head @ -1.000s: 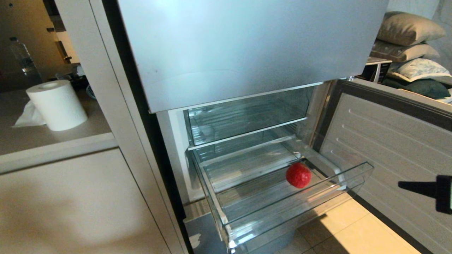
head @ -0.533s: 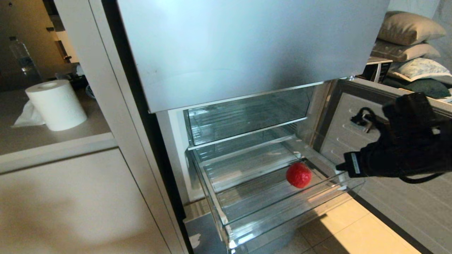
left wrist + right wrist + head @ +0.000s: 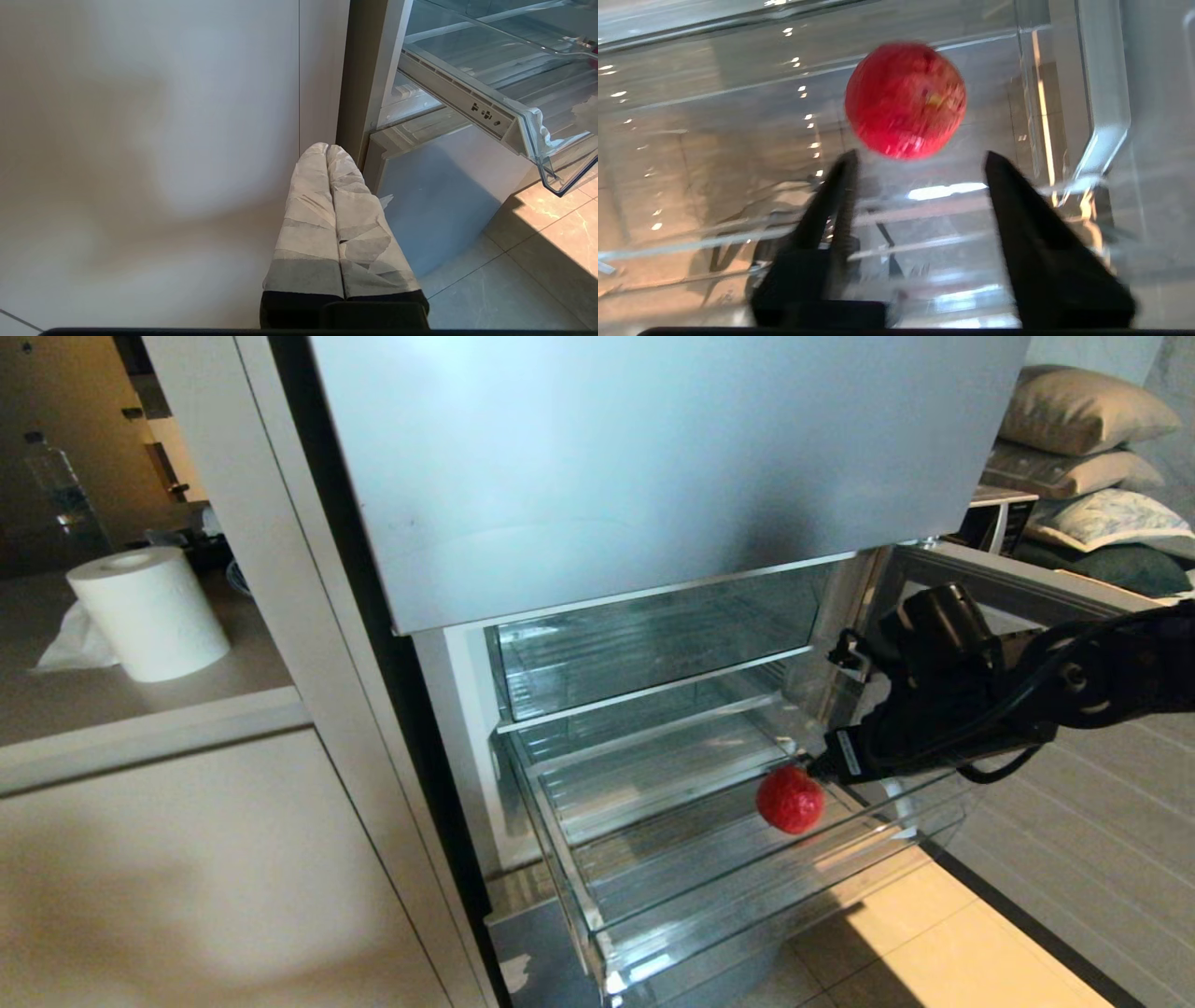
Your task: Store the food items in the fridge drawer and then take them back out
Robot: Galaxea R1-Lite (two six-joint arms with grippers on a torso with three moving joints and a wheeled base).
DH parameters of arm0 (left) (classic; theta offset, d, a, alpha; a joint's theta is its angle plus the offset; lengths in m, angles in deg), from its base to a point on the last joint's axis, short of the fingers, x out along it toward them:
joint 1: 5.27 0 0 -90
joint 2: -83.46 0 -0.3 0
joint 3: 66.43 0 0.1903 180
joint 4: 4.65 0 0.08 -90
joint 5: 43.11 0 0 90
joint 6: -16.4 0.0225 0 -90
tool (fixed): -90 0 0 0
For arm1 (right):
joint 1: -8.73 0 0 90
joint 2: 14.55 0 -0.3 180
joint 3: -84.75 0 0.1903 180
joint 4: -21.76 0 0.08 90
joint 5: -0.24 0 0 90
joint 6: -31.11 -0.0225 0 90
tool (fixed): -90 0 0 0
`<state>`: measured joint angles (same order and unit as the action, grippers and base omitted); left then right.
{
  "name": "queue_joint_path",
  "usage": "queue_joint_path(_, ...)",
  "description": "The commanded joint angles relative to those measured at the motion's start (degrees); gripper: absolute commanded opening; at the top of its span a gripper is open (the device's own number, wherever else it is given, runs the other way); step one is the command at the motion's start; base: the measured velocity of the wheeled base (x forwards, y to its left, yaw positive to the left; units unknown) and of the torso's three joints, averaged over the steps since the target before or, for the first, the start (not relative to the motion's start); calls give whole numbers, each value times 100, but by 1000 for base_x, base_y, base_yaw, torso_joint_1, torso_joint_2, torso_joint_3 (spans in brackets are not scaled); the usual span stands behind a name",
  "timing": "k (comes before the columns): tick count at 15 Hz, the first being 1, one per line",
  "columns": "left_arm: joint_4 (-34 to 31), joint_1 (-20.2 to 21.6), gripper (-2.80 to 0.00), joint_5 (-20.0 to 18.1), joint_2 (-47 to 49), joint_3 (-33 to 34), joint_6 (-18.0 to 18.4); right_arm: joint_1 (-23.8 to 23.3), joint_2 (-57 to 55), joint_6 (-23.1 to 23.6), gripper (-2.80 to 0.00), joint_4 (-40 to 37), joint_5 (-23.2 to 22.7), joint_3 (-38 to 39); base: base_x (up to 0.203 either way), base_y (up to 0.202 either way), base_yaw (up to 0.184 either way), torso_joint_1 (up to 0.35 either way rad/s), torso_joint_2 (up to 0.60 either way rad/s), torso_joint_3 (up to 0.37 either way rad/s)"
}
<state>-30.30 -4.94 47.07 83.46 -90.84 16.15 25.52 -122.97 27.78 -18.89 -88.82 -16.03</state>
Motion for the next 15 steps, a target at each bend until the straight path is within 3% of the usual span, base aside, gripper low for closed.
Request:
queue_joint_path(1, -1, 2, -280, -1, 0, -1, -2, 9, -347, 96, 0, -13, -6, -205, 0, 0, 0, 0, 0, 0)
queue_joint_path(15, -1, 2, -280, -1, 0, -1, -2, 56, -1336, 48, 0, 14, -45, -787, 0, 0, 0, 0, 0, 0)
